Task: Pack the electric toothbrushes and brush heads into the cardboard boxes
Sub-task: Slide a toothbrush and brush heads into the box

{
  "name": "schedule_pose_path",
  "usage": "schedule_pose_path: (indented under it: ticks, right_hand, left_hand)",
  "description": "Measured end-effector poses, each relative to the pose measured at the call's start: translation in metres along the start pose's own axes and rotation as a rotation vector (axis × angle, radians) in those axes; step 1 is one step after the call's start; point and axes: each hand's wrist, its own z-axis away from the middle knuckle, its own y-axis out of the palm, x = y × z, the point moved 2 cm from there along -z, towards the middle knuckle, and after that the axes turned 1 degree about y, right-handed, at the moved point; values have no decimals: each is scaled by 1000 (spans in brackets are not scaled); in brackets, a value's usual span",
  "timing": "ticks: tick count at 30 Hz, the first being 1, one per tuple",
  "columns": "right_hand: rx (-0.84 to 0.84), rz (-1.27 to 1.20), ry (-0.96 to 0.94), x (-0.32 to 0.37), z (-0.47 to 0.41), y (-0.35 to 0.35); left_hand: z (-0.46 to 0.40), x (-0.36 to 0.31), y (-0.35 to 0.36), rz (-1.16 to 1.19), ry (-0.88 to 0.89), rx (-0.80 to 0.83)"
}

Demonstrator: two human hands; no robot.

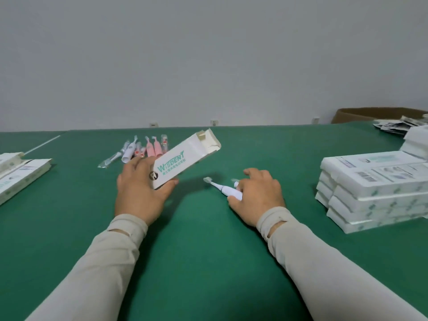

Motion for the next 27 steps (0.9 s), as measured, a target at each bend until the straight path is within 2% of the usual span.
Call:
schedule_pose_path:
  ticks: [2, 6, 8, 11, 16, 22, 27]
  right_hand:
    - [-121, -116, 1, -7, 0, -7]
    - [-452, -551, 38, -24, 2, -35]
    - [-511, -833, 30, -24, 5, -45]
    - [-471, -1237, 17, -20, 8, -49]
    - [-390, -1566, 92, -19, 5, -44]
    - [-361, -1633, 74, -21, 4, -41]
    - [-157, -1683, 30, -21, 3, -39]
  left_hand:
    - [7, 1, 1, 7, -5, 2]
    - [7, 10, -6, -16, 18, -14]
    - [8, 11, -5, -9, 33, 20]
    - [7, 11, 2, -14, 50, 102]
    - [3, 15, 6, -12, 41, 124]
    - [5, 14, 7, 24, 82, 137]
    - [6, 15, 3, 42, 120, 126]
